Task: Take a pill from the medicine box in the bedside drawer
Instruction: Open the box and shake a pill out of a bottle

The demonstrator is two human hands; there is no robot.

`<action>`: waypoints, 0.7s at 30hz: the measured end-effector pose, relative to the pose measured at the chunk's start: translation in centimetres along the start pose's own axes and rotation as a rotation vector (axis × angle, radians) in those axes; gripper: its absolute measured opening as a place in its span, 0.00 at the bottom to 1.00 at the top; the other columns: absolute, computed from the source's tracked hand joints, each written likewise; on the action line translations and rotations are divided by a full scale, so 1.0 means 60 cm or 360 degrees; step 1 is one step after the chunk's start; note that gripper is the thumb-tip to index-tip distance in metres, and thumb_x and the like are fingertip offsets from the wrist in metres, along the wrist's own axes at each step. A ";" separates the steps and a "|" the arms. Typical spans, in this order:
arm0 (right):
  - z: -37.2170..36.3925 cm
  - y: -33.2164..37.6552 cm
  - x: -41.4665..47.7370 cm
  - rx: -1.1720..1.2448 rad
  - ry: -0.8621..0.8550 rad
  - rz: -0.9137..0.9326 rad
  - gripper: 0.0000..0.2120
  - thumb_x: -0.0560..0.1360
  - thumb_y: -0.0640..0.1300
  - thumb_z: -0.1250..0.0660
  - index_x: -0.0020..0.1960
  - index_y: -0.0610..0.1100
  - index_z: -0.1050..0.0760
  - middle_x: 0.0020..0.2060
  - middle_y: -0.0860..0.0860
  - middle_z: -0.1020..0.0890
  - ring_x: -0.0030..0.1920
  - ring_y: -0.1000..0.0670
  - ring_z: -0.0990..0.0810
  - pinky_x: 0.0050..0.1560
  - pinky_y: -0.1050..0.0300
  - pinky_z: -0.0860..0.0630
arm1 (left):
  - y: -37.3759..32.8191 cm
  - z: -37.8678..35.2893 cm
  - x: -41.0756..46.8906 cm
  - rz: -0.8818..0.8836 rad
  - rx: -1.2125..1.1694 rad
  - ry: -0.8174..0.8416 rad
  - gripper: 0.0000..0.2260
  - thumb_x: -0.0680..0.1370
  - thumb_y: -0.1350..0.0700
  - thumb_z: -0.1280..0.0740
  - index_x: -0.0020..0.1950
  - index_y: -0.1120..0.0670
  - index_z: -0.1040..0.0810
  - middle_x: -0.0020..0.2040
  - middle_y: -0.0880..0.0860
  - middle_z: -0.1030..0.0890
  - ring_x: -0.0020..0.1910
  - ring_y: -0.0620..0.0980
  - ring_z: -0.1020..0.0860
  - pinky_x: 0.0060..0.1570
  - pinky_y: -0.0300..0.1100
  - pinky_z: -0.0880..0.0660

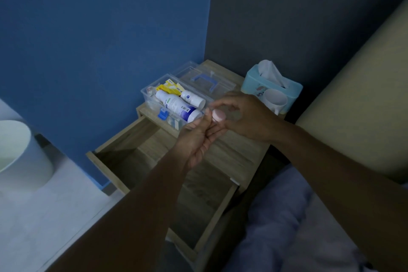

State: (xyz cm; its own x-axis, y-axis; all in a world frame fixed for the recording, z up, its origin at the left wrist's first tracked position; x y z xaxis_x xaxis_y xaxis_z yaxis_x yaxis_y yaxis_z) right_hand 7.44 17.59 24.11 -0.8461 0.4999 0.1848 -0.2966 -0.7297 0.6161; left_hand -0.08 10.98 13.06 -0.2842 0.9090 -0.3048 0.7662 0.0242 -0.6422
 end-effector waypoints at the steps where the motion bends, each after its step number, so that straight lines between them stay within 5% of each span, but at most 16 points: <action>1: -0.003 -0.003 0.000 -0.0029 0.0017 -0.0016 0.25 0.68 0.51 0.23 0.64 0.48 0.22 0.58 0.53 0.19 0.57 0.60 0.22 0.54 0.69 0.26 | 0.003 0.004 0.001 0.0012 0.0006 -0.0025 0.16 0.79 0.52 0.34 0.58 0.64 0.20 0.55 0.63 0.16 0.52 0.53 0.16 0.53 0.45 0.18; 3: -0.002 -0.010 0.001 -0.0179 -0.0041 -0.0086 0.30 0.64 0.59 0.23 0.63 0.48 0.22 0.58 0.52 0.18 0.55 0.59 0.21 0.52 0.67 0.25 | 0.007 0.008 0.001 0.0034 -0.0023 -0.0039 0.12 0.80 0.56 0.35 0.55 0.64 0.19 0.54 0.63 0.16 0.52 0.54 0.15 0.51 0.45 0.18; 5: 0.001 -0.012 0.003 -0.0288 -0.0084 -0.0118 0.22 0.67 0.62 0.27 0.52 0.46 0.17 0.46 0.50 0.15 0.45 0.55 0.18 0.46 0.56 0.21 | 0.010 0.007 0.001 0.0032 -0.0029 -0.0016 0.11 0.81 0.58 0.37 0.52 0.64 0.19 0.51 0.63 0.15 0.49 0.53 0.14 0.46 0.44 0.17; 8: -0.007 -0.010 0.005 -0.0204 0.0029 -0.0072 0.12 0.73 0.54 0.29 0.49 0.47 0.15 0.41 0.52 0.15 0.42 0.55 0.18 0.46 0.50 0.21 | 0.011 0.003 0.001 0.0034 0.0005 0.0010 0.16 0.80 0.54 0.35 0.55 0.68 0.20 0.52 0.64 0.15 0.51 0.55 0.15 0.48 0.43 0.18; 12: -0.012 -0.006 0.004 -0.0162 0.0072 0.0018 0.14 0.74 0.42 0.29 0.59 0.47 0.18 0.50 0.51 0.17 0.49 0.55 0.19 0.52 0.55 0.21 | 0.013 0.001 0.005 0.0010 -0.0043 0.0057 0.25 0.74 0.49 0.32 0.63 0.68 0.23 0.59 0.66 0.19 0.56 0.56 0.18 0.54 0.45 0.19; 18: 0.022 -0.020 0.003 0.0142 -0.0166 -0.0012 0.18 0.76 0.38 0.31 0.65 0.48 0.22 0.57 0.55 0.19 0.55 0.62 0.21 0.56 0.69 0.24 | 0.024 0.021 0.015 0.0038 -0.0054 0.0083 0.15 0.75 0.53 0.32 0.52 0.64 0.19 0.52 0.62 0.16 0.53 0.57 0.16 0.51 0.47 0.18; 21: 0.028 -0.050 -0.010 0.0148 -0.0281 -0.0116 0.15 0.76 0.39 0.30 0.62 0.48 0.21 0.51 0.56 0.20 0.50 0.65 0.20 0.53 0.72 0.24 | 0.033 0.031 0.019 0.0100 -0.0087 0.0064 0.15 0.80 0.61 0.38 0.66 0.64 0.27 0.52 0.62 0.15 0.54 0.58 0.16 0.54 0.50 0.19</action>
State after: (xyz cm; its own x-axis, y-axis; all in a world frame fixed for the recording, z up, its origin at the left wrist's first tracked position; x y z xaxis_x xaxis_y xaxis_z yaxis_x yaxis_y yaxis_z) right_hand 9.59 20.27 23.42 -0.7307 0.6297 0.2635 -0.3050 -0.6465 0.6993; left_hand 0.02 11.31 10.14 -0.2120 0.9253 -0.3144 0.8125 -0.0119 -0.5828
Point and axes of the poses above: each hand's wrist, its own x-axis towards the middle knuckle, its own z-axis out of the back of the hand, y = z × x, the point moved 8 cm from there along x, towards the middle knuckle
